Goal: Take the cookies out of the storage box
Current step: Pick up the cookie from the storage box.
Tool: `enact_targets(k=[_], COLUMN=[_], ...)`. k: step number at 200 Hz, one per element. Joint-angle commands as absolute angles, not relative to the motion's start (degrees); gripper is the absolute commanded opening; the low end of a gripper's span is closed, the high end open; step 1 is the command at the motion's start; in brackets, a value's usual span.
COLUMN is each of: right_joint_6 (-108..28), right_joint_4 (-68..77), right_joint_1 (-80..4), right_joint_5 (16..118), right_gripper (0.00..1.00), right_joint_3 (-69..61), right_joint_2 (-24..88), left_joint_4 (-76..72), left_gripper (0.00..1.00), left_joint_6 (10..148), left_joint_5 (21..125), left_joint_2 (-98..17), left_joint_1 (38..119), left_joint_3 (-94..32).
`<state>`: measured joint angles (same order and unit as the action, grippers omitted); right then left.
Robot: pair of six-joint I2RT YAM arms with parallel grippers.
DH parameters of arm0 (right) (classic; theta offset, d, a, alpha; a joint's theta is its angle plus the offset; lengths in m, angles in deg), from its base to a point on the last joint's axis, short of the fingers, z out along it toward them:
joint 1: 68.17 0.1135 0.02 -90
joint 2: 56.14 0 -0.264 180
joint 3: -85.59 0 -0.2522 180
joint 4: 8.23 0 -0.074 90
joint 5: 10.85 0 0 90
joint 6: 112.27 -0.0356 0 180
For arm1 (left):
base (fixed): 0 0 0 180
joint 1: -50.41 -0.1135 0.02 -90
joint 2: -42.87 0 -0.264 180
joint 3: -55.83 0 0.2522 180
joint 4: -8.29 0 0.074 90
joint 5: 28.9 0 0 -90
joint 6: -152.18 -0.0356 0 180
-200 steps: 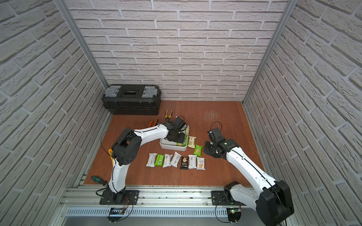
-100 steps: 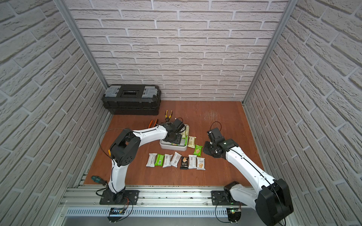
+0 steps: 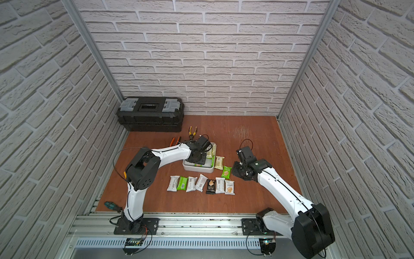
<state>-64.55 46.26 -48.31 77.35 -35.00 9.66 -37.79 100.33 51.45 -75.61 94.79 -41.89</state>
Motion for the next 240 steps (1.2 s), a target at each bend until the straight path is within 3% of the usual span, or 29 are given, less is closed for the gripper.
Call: enact_targets(k=[1,86,240], right_joint_6=[-65.2,-64.4,-64.0], right_joint_4=[45.4,45.4,45.3], right_joint_1=[-48.7,-48.7,-48.9], right_joint_5=[77.4,77.7,77.1], right_gripper=[0.27,0.27,0.27], right_joint_3=[-35.7,-34.7,-34.0], right_joint_2=[8.2,8.6,9.3], left_joint_4=[-40.4,-41.2,-44.5], left_gripper=[0.49,0.42,0.41], left_joint_6=[100.3,99.6,98.1], left_joint_5=[52.1,48.7,40.6], left_joint_2=[-77.3,-73.9,-58.3], left_joint_1=[95.4,96.5,94.5], left_joint_3=[-42.1,-42.7,-40.2])
